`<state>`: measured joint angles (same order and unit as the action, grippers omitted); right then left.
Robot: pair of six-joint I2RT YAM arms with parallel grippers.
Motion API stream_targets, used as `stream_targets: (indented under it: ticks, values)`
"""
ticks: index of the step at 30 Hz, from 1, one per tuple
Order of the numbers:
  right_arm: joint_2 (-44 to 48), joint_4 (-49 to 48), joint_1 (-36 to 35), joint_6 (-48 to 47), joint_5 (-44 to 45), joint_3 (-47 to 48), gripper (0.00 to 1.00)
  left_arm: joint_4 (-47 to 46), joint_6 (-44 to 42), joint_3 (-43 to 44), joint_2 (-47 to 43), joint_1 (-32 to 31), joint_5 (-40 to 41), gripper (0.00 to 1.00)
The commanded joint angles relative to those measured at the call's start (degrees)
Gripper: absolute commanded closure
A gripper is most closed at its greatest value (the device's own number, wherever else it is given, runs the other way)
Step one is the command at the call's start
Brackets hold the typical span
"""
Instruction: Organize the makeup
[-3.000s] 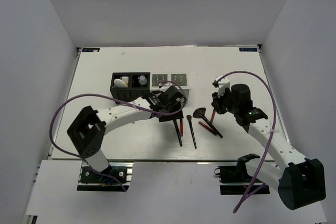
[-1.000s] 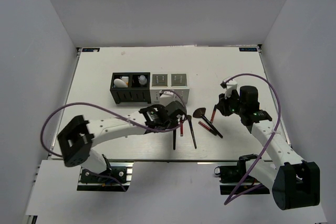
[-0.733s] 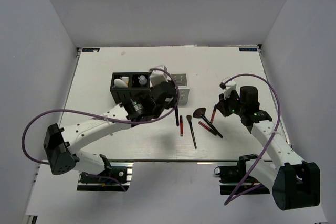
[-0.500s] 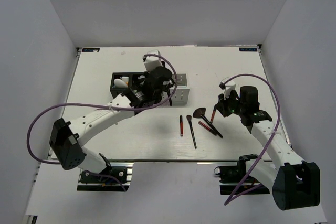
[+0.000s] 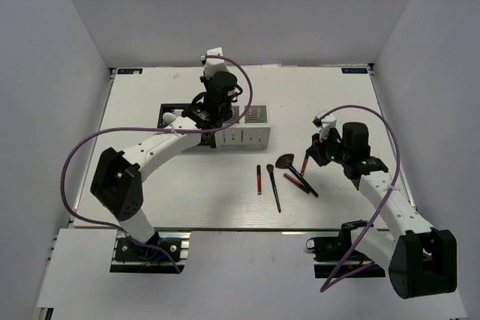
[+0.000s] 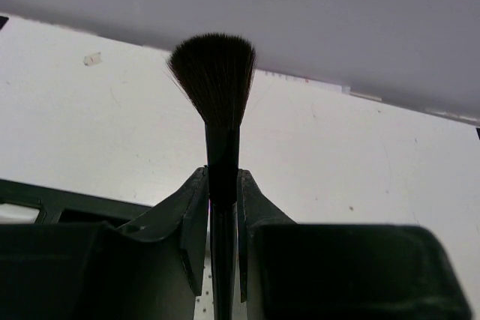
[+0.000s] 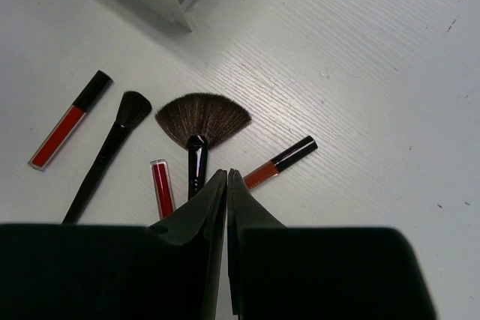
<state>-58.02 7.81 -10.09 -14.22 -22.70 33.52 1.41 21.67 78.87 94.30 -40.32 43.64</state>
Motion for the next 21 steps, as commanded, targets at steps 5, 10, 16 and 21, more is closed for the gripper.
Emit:
stream_targets:
  ticks: [5,10,16,21]
  values:
    - [0.1,-1.6,0.3,-2.5,-0.5,-0.2,0.91,-12.2,-5.9,0.5,5.8,0.8,0.5,1.00]
    - [-0.2,-1.2,0.3,-2.9,-0.2,0.1,0.91,-18.1,-7.6,-2.4,8.4,0.8,0.4,1.00]
    - [-0.8,-0.9,0.2,-2.5,-0.2,0.8,0.91,-17.5,-6.6,-4.3,8.1,0.8,0.3,0.88]
    - [-1.2,-0.1,0.2,-2.9,-0.8,1.3,0.87,-17.3,-4.5,-9.2,5.5,-0.3,1.4,0.67]
